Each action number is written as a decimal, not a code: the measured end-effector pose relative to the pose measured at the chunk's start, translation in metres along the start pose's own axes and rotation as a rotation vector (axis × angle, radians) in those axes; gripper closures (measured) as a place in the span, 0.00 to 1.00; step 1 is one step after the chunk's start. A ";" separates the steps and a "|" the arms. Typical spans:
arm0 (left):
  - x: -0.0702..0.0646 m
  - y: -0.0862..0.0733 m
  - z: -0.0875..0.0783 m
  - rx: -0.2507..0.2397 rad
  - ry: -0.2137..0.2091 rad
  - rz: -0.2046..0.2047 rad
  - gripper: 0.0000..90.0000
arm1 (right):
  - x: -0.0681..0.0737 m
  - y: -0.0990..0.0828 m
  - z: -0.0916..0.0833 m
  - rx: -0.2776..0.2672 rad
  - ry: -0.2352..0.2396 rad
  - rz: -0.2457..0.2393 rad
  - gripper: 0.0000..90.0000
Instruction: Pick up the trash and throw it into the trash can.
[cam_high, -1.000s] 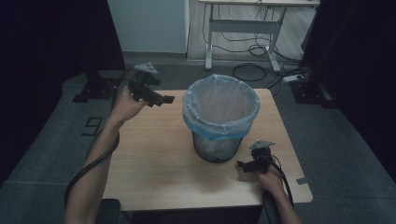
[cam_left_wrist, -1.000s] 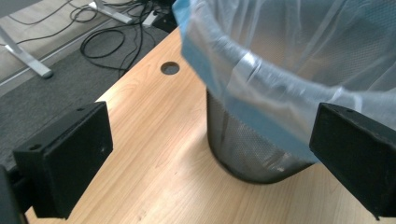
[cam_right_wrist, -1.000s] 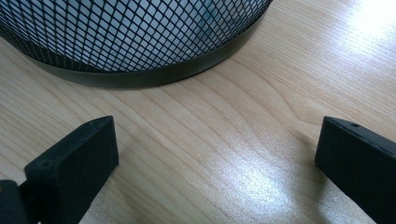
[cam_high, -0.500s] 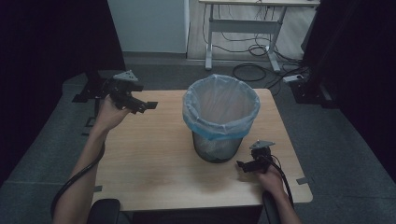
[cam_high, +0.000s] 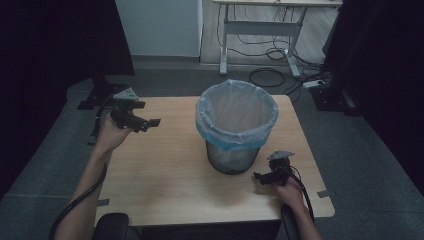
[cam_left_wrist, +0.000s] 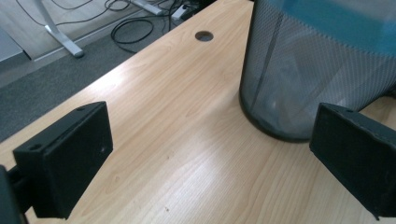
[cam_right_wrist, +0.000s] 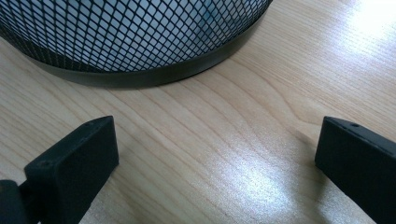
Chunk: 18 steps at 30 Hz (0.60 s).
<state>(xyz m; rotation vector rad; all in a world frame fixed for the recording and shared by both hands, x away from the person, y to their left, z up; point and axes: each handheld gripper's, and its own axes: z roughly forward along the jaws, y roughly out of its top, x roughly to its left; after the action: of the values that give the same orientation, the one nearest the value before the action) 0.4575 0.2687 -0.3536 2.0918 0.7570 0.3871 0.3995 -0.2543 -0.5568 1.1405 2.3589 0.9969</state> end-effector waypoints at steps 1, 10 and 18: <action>0.000 -0.004 0.001 0.000 0.000 -0.002 0.00 | 0.000 0.000 0.000 0.000 0.000 0.000 0.00; -0.001 -0.041 0.016 0.009 0.007 -0.011 0.00 | 0.000 0.000 0.000 -0.002 0.002 0.001 0.00; -0.005 -0.070 0.027 -0.001 0.001 -0.026 0.00 | 0.000 0.000 0.000 -0.002 0.002 0.002 0.00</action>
<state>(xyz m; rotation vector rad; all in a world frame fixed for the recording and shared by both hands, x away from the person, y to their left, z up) 0.4412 0.2800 -0.4260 2.0790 0.7841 0.3744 0.3995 -0.2541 -0.5570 1.1424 2.3575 1.0015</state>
